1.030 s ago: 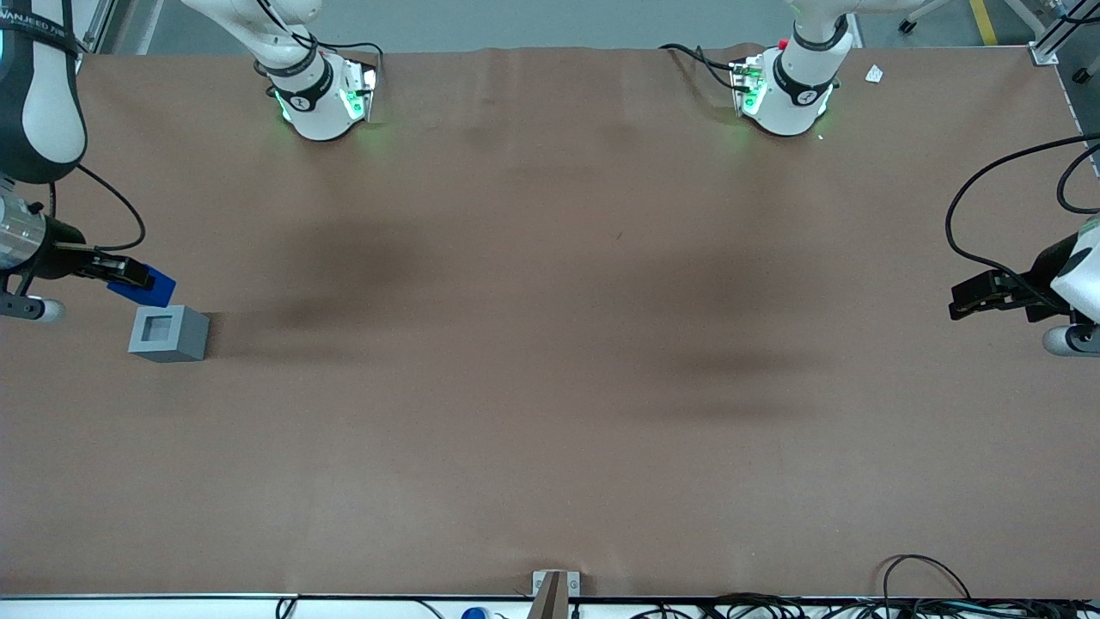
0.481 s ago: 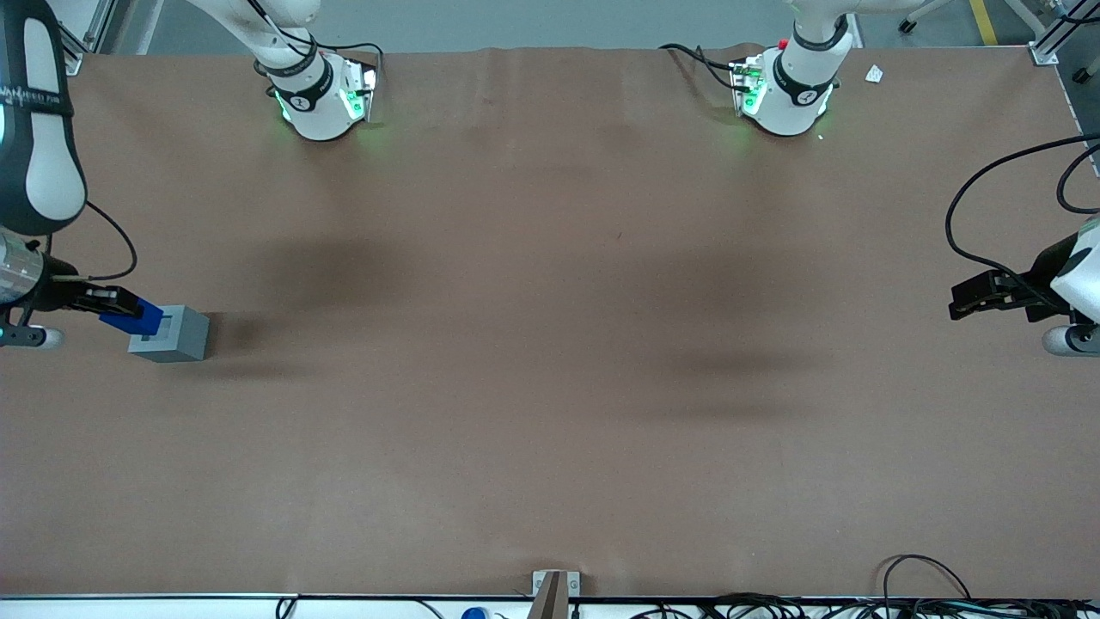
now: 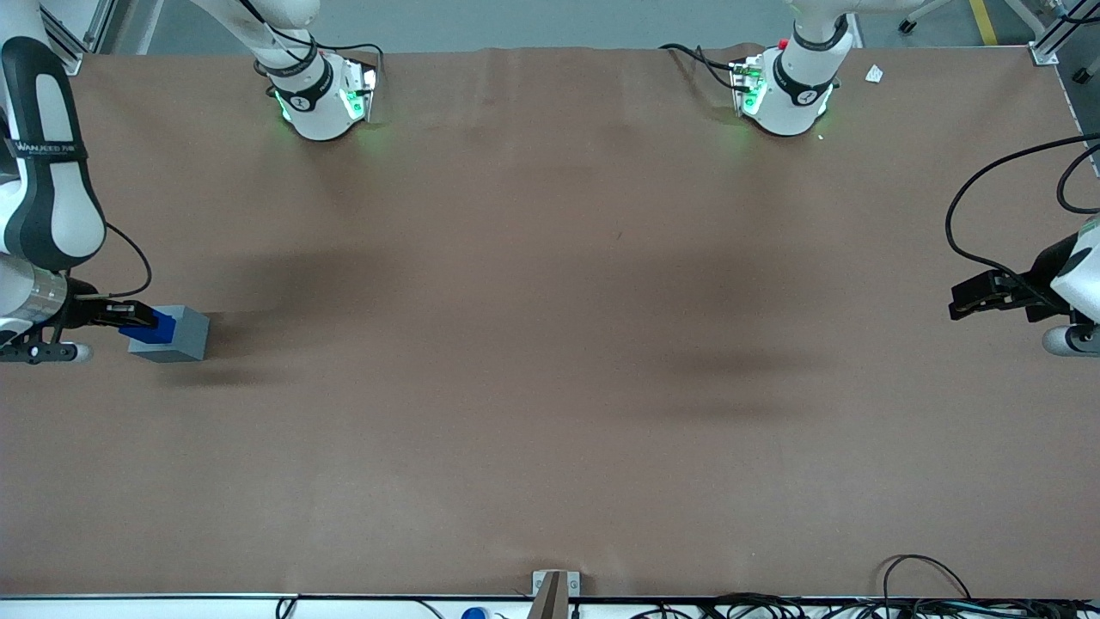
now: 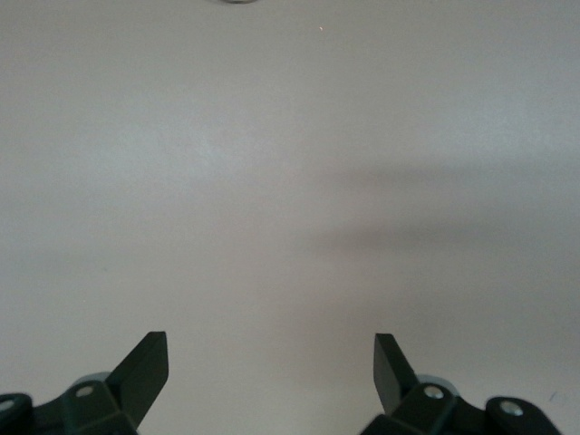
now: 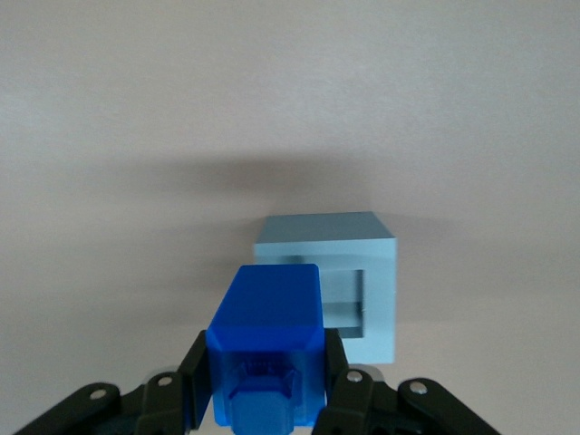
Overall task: Insert blue part into gray base with right arm
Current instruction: 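Lower the blue block into the gray base's square opening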
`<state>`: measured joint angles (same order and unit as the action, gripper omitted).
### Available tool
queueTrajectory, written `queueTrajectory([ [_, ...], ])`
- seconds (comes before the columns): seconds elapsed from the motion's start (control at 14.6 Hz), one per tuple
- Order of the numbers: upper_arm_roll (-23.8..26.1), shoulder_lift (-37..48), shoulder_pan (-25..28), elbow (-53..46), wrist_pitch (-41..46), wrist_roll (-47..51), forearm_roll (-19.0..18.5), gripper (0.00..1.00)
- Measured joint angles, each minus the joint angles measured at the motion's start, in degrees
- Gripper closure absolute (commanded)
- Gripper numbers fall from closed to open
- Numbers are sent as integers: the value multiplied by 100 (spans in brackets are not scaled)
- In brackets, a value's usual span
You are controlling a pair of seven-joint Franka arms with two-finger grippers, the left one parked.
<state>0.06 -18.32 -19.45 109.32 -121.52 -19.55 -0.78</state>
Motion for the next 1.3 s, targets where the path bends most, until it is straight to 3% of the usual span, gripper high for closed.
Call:
queueTrajectory([
  [1.3,0,-228,-243,2,-60,-134,-16,92],
])
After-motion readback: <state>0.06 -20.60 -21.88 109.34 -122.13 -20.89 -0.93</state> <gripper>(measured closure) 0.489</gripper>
